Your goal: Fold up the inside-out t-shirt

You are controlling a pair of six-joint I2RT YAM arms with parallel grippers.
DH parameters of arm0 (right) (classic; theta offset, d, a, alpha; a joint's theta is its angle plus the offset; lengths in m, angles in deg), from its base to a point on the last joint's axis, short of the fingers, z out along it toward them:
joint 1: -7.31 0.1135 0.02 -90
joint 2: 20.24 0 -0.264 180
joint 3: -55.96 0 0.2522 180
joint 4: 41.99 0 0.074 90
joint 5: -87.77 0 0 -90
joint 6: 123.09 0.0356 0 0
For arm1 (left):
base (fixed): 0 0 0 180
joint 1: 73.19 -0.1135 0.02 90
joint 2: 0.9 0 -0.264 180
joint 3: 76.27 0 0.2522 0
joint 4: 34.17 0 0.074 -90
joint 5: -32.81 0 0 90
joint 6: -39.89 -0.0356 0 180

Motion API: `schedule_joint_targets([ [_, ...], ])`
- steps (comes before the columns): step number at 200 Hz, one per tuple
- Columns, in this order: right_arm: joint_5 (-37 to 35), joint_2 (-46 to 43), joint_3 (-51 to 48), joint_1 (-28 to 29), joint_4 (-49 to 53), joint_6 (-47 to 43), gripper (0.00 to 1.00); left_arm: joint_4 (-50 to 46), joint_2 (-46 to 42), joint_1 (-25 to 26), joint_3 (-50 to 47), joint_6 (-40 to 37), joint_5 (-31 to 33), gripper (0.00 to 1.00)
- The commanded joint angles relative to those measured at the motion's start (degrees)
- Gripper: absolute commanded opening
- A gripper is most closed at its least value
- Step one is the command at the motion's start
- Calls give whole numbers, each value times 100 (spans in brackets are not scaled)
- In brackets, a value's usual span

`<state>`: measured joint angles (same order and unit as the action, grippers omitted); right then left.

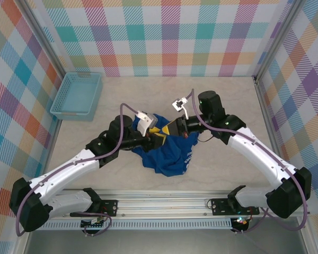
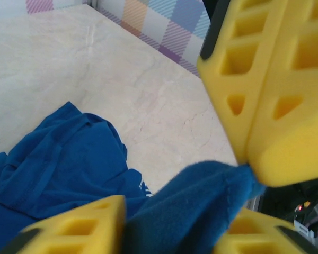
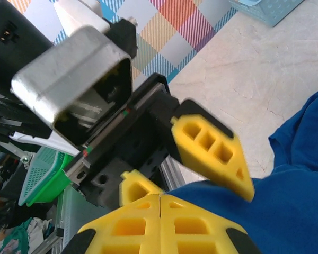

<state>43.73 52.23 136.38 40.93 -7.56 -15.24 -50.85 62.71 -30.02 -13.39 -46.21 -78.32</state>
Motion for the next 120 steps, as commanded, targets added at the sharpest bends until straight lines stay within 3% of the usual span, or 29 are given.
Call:
schedule_joint_targets([
  [1, 169, -29, 121, -81, -110, 161, 0, 205, 28, 72, 202, 51, -222, 9],
  [14, -64, -111, 112, -180, 16, 200, 0, 161, 46, 68, 261, 225, -52, 0],
  [29, -859, -382, 40, -249, 383, 23, 21, -19, 44, 55, 319, 562, 391, 0],
  [50, -1495, -940, -485, -168, 406, -244, 31, -28, -9, -32, 276, 1137, 541, 0],
  [84, -1558, -1118, -1448, 613, -446, -149, 29, 274, -72, -144, 118, 1791, 107, 0],
  [120, -1695, -772, -1882, 689, -1189, 145, 24, 407, -226, -180, 29, 2000, -46, 0],
])
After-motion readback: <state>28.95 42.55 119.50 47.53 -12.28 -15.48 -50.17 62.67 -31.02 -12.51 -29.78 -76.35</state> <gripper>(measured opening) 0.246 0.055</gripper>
